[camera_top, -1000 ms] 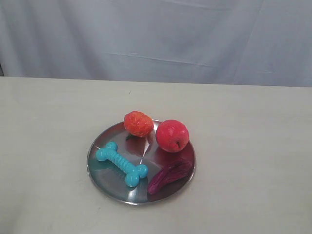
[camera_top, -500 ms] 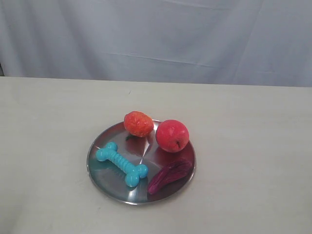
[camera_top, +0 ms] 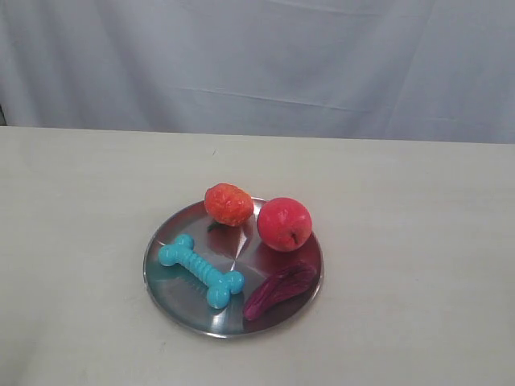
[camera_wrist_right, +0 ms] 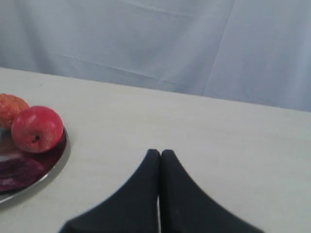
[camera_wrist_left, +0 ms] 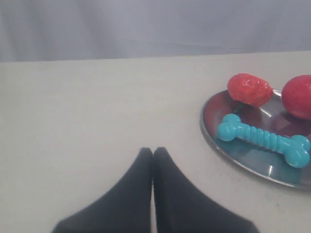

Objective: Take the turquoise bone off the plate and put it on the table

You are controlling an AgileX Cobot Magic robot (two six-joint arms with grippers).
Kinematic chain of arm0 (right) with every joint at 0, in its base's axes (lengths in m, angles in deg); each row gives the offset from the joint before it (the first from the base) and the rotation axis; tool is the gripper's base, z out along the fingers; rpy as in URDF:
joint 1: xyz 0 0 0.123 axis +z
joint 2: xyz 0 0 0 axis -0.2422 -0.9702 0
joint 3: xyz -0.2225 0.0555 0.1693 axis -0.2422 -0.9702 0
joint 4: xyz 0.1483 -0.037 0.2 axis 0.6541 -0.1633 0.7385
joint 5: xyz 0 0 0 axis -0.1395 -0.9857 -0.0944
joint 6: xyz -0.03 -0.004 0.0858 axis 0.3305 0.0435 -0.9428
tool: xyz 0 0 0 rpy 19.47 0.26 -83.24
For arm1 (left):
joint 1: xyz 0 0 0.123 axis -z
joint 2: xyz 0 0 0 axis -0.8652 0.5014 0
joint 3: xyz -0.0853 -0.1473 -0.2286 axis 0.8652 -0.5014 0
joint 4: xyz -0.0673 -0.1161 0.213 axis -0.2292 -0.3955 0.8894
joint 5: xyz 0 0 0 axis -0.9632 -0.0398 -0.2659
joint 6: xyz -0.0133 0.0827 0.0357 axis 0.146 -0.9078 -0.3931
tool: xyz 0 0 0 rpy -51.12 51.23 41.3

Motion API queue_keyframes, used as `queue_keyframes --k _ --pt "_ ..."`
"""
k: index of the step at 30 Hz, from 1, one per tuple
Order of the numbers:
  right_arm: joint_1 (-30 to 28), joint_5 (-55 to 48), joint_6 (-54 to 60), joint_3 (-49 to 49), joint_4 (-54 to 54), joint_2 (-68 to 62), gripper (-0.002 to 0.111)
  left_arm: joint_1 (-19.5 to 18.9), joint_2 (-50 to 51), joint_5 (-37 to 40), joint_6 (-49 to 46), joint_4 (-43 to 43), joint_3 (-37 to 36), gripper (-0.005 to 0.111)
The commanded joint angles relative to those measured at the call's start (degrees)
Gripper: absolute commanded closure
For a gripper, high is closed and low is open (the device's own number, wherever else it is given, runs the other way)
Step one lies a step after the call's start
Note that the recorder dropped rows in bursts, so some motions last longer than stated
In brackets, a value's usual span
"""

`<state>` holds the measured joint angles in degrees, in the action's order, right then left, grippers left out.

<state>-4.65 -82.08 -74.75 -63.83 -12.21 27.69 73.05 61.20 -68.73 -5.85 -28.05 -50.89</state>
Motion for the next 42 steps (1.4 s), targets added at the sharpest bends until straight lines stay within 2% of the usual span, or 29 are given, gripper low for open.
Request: queue_keyframes --k 1,6,13,18,27,34,42 --pt "-0.32 -2.56 -0.16 5.97 0.04 0.01 0.109 0.16 -0.07 -0.04 0.09 0.02 -0.19 0.107" --pt "-0.32 -3.7 -0.16 10.18 0.04 0.01 0.109 0.16 -0.07 -0.04 0.09 0.02 -0.19 0.107" --pt "-0.32 -3.02 -0.75 11.27 3.25 0.01 0.109 0.16 -0.07 -0.04 0.09 0.02 -0.19 0.107" --pt "-0.32 -3.13 -6.86 12.48 5.85 -1.41 0.109 0.16 -0.07 -0.04 0.09 0.02 -0.19 0.107" --pt "0.16 -14.72 -7.24 24.31 6.68 -18.08 0.109 0.16 -0.07 -0.04 0.09 0.02 -0.19 0.107" --pt "9.17 -17.5 -6.83 36.49 7.02 -37.28 0.109 0.16 -0.07 -0.04 0.09 0.02 -0.19 0.107" --pt "20.92 -26.21 -5.74 58.14 3.58 -65.95 0.109 0.16 -0.07 -0.04 0.09 0.02 -0.19 0.107"
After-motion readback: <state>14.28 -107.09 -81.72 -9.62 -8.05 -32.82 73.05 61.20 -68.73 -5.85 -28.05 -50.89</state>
